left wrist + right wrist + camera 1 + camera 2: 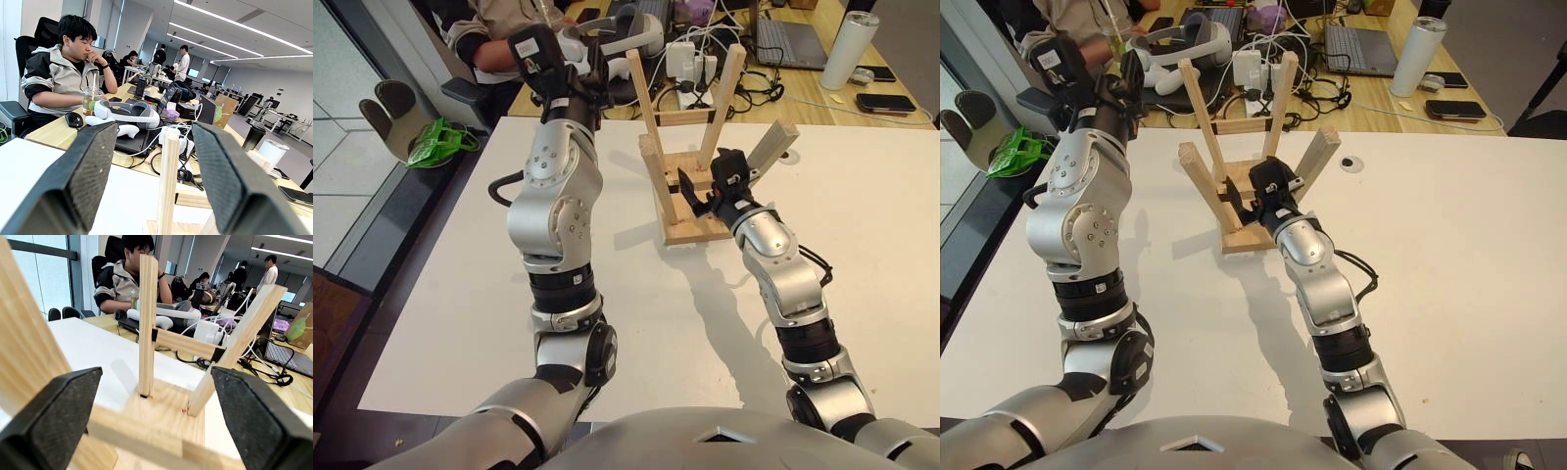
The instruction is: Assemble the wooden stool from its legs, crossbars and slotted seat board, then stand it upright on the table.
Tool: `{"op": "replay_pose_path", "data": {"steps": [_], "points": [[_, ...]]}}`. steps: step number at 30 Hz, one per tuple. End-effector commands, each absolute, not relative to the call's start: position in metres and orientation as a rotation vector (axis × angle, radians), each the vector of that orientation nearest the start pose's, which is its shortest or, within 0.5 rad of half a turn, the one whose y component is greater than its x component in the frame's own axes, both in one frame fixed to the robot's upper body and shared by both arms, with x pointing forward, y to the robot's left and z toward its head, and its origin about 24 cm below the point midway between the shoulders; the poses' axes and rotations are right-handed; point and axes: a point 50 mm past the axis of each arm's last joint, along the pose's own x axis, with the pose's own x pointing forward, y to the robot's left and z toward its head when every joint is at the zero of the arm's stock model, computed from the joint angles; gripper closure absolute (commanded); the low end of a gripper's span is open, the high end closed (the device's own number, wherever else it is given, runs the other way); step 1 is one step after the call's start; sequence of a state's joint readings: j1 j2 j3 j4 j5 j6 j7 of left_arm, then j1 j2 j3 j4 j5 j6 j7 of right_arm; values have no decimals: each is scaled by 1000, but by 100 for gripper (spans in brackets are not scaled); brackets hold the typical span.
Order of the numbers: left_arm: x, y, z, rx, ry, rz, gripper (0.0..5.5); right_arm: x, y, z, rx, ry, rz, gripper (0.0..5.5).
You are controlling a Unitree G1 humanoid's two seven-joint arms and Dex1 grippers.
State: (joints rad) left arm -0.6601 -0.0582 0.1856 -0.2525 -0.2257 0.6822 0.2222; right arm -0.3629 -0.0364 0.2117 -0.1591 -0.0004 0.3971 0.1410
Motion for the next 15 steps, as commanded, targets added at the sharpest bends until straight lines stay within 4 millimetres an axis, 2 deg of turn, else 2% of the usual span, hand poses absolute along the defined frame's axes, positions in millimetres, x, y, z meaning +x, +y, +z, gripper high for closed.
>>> {"op": "replay_pose_path", "data": {"steps": [1, 2, 4, 7, 9, 10, 11, 13, 15], "points": [[320, 128, 211, -282, -159, 37, 272, 305, -65, 178, 7, -287, 414, 135], [319, 128, 210, -280, -152, 39, 272, 306, -64, 181, 24, -295, 414, 135], [317, 129, 206, -276, -137, 41, 272, 311, -60, 169, 5, -224, 431, 135], [316, 128, 203, -278, -124, 43, 272, 310, -58, 118, -135, 37, 494, 135], [315, 127, 202, -280, -119, 42, 272, 302, -63, 79, -241, 244, 546, 135], [315, 127, 201, -281, -116, 42, 272, 298, -65, 67, -281, 306, 562, 135], [315, 126, 201, -282, -113, 42, 272, 297, -67, 61, -300, 335, 567, 135], [315, 126, 200, -283, -112, 44, 272, 298, -66, 63, -299, 321, 568, 135], [315, 126, 200, -285, -113, 47, 272, 305, -61, 81, -224, 217, 556, 135]]}}
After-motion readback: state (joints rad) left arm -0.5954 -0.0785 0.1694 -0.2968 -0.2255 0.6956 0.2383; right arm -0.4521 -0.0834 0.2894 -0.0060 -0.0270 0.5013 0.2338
